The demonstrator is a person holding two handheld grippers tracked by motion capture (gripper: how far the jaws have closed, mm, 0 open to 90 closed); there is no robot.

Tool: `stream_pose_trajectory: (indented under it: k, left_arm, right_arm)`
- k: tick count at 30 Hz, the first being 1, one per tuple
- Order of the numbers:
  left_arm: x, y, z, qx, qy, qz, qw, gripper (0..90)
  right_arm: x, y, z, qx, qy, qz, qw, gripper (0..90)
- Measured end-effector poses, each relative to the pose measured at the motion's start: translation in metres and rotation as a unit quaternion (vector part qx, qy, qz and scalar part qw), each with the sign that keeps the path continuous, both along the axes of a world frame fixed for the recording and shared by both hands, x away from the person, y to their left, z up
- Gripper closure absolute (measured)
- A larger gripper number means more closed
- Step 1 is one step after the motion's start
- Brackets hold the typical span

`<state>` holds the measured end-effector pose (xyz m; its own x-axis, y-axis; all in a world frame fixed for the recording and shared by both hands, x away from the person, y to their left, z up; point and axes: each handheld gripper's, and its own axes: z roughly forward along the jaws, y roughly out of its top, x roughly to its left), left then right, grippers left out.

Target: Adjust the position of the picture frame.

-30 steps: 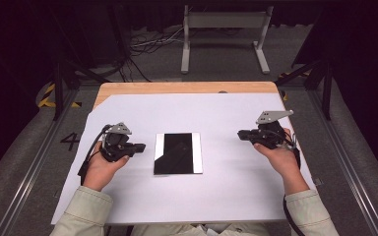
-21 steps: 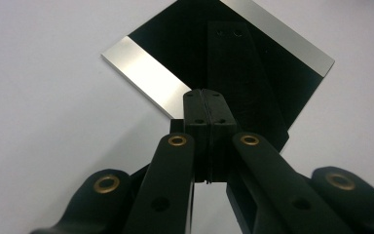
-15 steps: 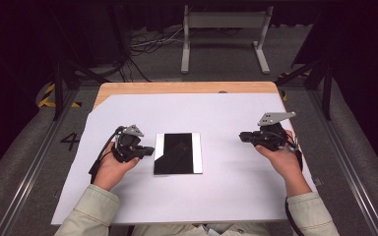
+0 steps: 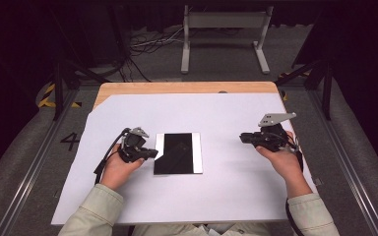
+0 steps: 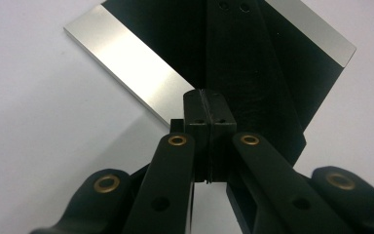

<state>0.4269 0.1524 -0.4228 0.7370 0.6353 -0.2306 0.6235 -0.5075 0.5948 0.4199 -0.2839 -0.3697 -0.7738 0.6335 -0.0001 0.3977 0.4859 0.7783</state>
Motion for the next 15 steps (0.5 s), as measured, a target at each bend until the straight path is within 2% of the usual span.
stream_pose_trajectory:
  k: [2, 8, 13, 15]
  left_arm:
    - [0.0015, 0.0006, -0.0024, -0.005, 0.007, 0.003, 1.0, 90.0]
    - [0.0008, -0.0013, -0.004, 0.001, 0.016, -0.003, 0.9999, 90.0]
    - [0.0016, -0.0014, -0.0059, 0.002, 0.036, -0.004, 0.9993, 90.0]
    - [0.0011, -0.002, -0.0058, 0.005, 0.038, -0.002, 0.9993, 90.0]
  right_arm:
    - [0.0, 0.0002, -0.0001, 0.0, 0.0, 0.0, 1.0, 83.3]
    - [-0.0002, 0.0, 0.0002, 0.0, 0.0, 0.001, 1.0, 83.1]
    - [-0.0003, -0.0003, 0.0002, 0.001, 0.001, 0.002, 1.0, 83.0]
    - [-0.0003, -0.0002, 0.0001, 0.001, 0.001, 0.002, 1.0, 83.0]
